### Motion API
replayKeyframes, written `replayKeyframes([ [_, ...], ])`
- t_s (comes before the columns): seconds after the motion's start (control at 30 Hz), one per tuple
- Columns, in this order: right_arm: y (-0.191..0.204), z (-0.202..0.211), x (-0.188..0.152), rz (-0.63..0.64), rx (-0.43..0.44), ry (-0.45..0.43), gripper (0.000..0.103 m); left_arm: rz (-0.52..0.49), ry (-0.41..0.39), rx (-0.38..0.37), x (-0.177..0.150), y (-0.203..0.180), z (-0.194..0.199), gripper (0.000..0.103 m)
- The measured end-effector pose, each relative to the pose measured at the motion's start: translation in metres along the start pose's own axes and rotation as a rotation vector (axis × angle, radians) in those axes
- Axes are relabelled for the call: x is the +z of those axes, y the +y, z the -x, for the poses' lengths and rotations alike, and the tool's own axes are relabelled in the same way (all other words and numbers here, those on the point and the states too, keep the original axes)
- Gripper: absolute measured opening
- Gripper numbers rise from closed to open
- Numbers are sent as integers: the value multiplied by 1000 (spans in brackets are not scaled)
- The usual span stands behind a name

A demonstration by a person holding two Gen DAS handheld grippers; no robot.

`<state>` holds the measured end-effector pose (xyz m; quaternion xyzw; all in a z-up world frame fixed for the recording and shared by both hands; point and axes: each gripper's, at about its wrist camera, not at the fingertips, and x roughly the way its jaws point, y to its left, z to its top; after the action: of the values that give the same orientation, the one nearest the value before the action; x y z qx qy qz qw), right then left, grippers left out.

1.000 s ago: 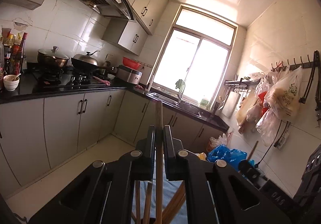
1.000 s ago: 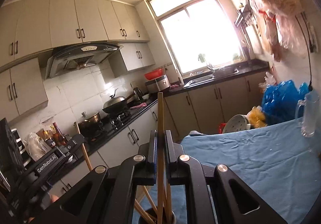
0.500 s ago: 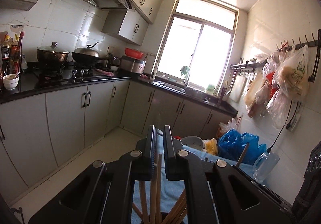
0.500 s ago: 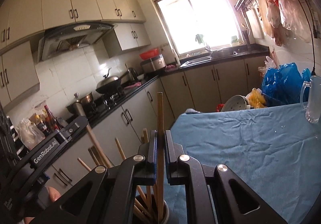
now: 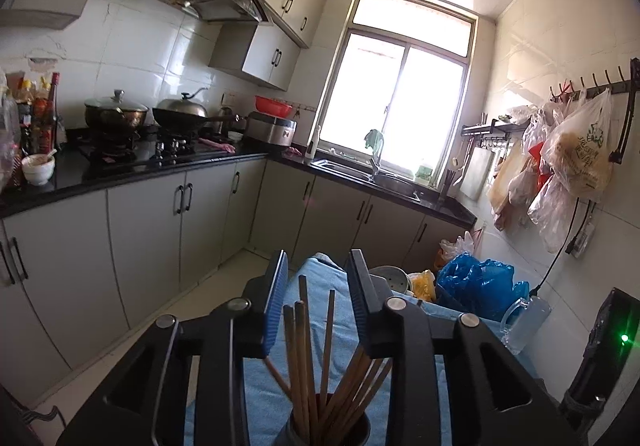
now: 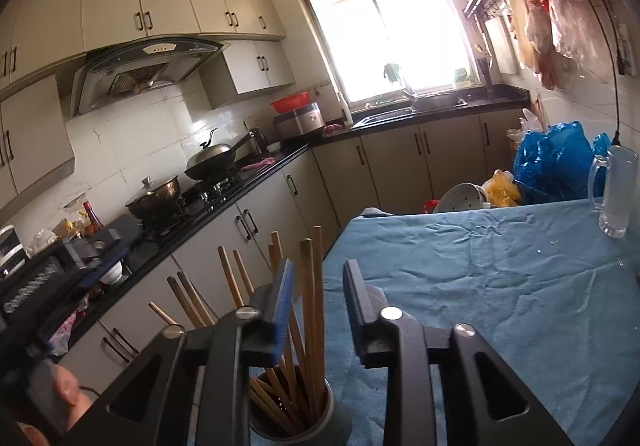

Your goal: Organize utensils

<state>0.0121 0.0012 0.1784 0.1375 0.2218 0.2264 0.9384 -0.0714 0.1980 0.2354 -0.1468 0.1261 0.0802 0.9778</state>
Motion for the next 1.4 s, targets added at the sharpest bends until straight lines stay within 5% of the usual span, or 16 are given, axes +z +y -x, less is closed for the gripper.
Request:
replayKeyframes([
  [0.13,-6,19,-2,-13,-25,-13,38,-3,-12,20,-3,4,27,60],
  [0.2,-12,34,-7,-26,-45,-26,47,-15,-15,48,-9,6,39,66],
  [0.47,-25,84,-40,-38,-157,-22,53,-154,-43,169,-48,-2,82,97],
  [0.57,-26,101,-57,-40,-199,-14,58,-220,-68,221,-67,-8,99,100],
  [1.1,-41,162,-121,-115,-333,10,65,-285,-115,203,-97,-33,168,103],
  [1.4,-37,174,-138,-67,-391,-9,76,-328,3,153,-130,-43,159,103],
])
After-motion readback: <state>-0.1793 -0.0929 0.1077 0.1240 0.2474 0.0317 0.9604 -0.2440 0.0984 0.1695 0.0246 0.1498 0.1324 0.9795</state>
